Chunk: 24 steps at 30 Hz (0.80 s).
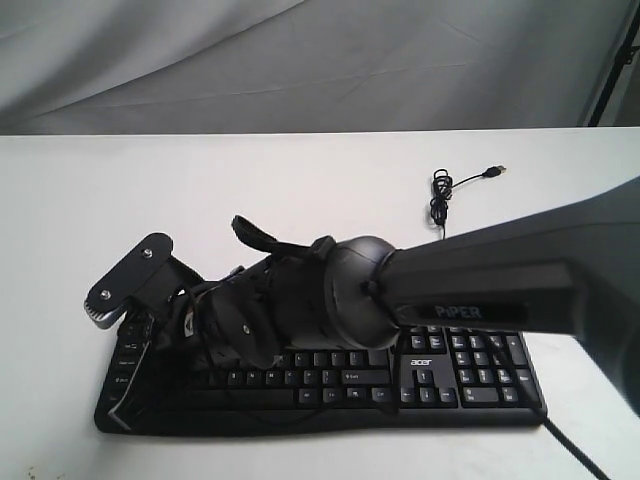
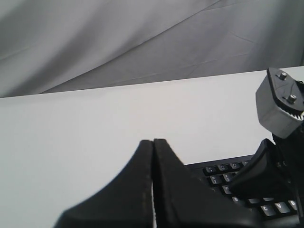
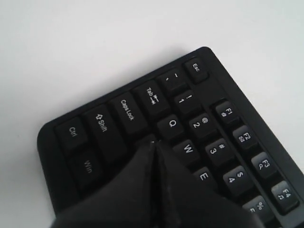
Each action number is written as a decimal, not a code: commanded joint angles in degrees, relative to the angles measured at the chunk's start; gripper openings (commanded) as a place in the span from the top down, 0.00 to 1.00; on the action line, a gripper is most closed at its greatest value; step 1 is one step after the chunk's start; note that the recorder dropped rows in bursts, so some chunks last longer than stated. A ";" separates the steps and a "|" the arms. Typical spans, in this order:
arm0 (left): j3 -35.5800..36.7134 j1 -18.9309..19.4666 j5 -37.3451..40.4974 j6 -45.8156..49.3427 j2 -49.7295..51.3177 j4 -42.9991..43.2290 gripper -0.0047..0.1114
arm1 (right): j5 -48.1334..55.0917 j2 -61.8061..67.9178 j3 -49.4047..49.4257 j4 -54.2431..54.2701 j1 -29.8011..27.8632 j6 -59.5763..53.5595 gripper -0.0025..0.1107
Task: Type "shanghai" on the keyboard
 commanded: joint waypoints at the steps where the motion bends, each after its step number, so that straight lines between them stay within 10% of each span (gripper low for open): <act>1: 0.25 -0.23 -0.28 -0.16 -0.20 0.04 0.96 | -1.53 1.35 -0.30 -0.15 -0.32 -1.54 0.98; 24: 0.25 -0.23 -0.28 -0.16 -0.20 0.04 0.96 | -2.91 3.23 -0.30 -0.34 -0.32 -2.92 0.98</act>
